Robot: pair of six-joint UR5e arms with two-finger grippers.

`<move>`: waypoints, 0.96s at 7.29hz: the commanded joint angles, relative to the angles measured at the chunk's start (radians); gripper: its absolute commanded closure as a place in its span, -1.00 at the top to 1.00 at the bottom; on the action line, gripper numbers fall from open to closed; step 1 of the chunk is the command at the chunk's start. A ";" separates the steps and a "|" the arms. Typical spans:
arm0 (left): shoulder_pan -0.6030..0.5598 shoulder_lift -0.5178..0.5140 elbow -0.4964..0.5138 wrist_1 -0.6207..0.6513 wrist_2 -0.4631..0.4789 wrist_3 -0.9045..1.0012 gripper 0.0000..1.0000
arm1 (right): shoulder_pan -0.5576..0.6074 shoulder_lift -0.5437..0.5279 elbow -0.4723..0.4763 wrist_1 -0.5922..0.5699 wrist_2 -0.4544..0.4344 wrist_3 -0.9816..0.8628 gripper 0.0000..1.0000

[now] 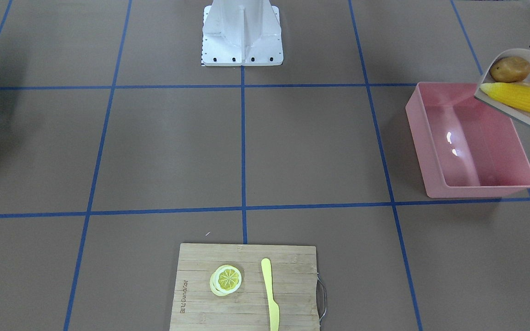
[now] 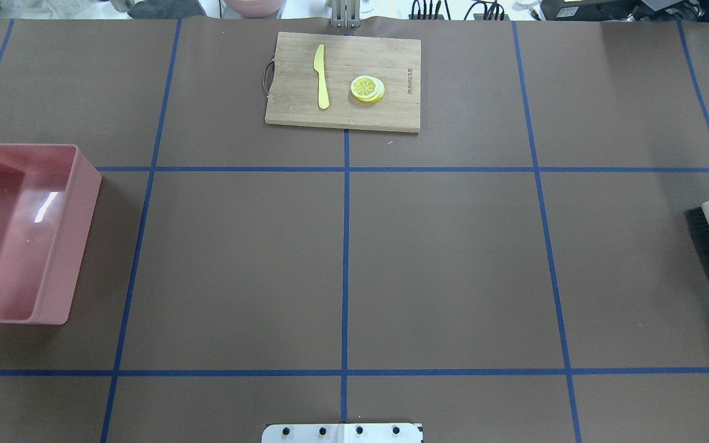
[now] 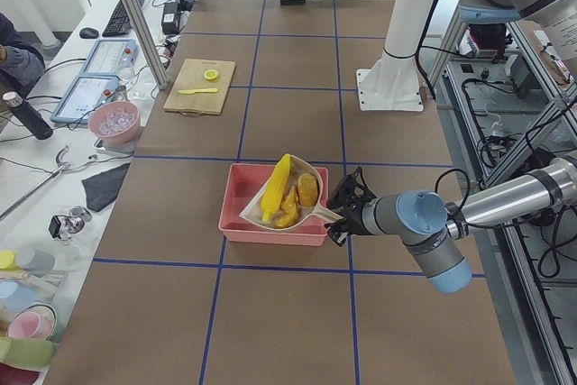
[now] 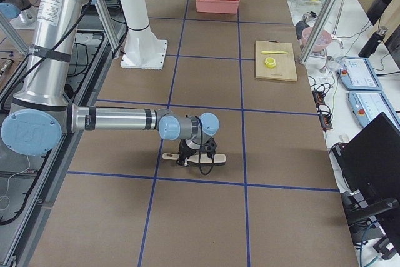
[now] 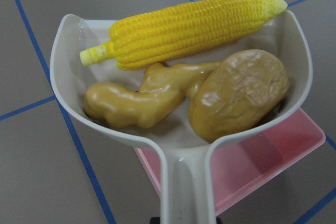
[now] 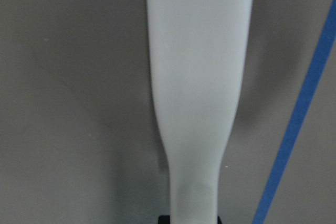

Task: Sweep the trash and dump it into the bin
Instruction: 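Tilt the dustpan over the pink bin to dump the items with the left gripper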

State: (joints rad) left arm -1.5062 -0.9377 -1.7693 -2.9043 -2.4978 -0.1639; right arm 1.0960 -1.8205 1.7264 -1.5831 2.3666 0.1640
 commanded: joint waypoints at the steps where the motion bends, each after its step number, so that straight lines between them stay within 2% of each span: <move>1: 0.011 0.014 -0.018 0.149 -0.003 0.223 -1.00 | 0.012 -0.017 -0.005 0.005 -0.018 -0.032 -1.00; 3: 0.064 0.023 -0.063 0.235 -0.004 0.271 -1.00 | 0.015 -0.017 -0.011 0.005 -0.020 -0.032 -1.00; 4: 0.076 0.025 -0.123 0.335 -0.004 0.324 -1.00 | 0.013 -0.011 -0.016 0.003 -0.020 -0.031 -1.00; 5: 0.075 0.025 -0.159 0.441 0.000 0.401 -1.00 | 0.013 -0.008 -0.018 0.003 -0.018 -0.029 -0.68; 6: 0.075 0.031 -0.170 0.502 0.004 0.432 -1.00 | 0.013 -0.006 -0.019 0.003 -0.017 -0.027 0.00; 7: 0.077 0.039 -0.173 0.531 0.002 0.432 -1.00 | 0.013 -0.005 -0.019 0.003 -0.014 -0.027 0.24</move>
State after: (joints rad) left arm -1.4317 -0.9070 -1.9291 -2.4329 -2.4962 0.2464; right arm 1.1091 -1.8278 1.7083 -1.5799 2.3500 0.1358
